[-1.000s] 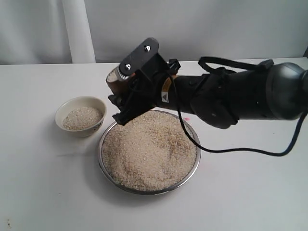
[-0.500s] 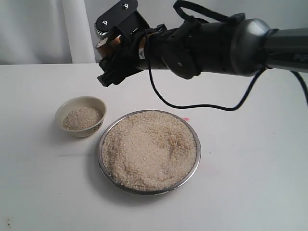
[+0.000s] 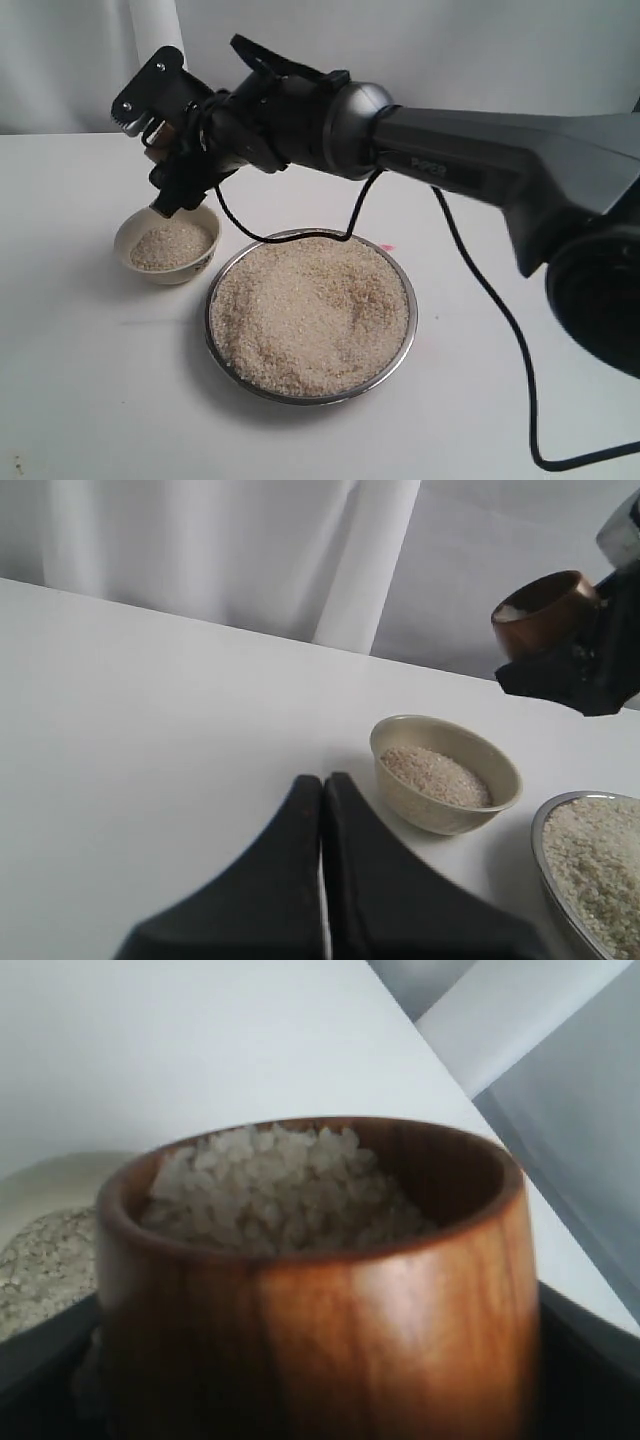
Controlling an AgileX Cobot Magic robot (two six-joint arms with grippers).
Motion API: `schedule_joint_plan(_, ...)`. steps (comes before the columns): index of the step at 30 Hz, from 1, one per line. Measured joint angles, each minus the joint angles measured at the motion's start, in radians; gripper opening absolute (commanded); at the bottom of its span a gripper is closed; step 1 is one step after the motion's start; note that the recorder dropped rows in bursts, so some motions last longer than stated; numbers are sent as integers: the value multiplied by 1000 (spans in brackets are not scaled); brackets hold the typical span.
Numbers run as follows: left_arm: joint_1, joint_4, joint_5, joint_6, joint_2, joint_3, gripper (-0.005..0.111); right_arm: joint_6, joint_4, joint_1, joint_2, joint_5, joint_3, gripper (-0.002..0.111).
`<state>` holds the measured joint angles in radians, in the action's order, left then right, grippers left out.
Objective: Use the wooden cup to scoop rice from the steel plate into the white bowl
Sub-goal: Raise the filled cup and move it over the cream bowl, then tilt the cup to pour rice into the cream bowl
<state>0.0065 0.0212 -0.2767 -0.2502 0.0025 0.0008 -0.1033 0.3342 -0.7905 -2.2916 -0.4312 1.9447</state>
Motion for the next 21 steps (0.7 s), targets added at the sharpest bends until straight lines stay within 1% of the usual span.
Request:
schedule_joint_plan(4,0,0,0,0,0,0,0,-46,16,-15,-58,-68,73,0)
schedule_joint_plan(7,0,0,0,0,0,0,0,-68,41,-29,-92,-102,97,0)
schedule_joint_plan(13,0,0,0,0,0,0,0,-80,157,-58,-120,-171,99,0)
schedule_joint_plan(21,0,0,0,0,0,0,0,-95,312,-89,-122,-178,99,0)
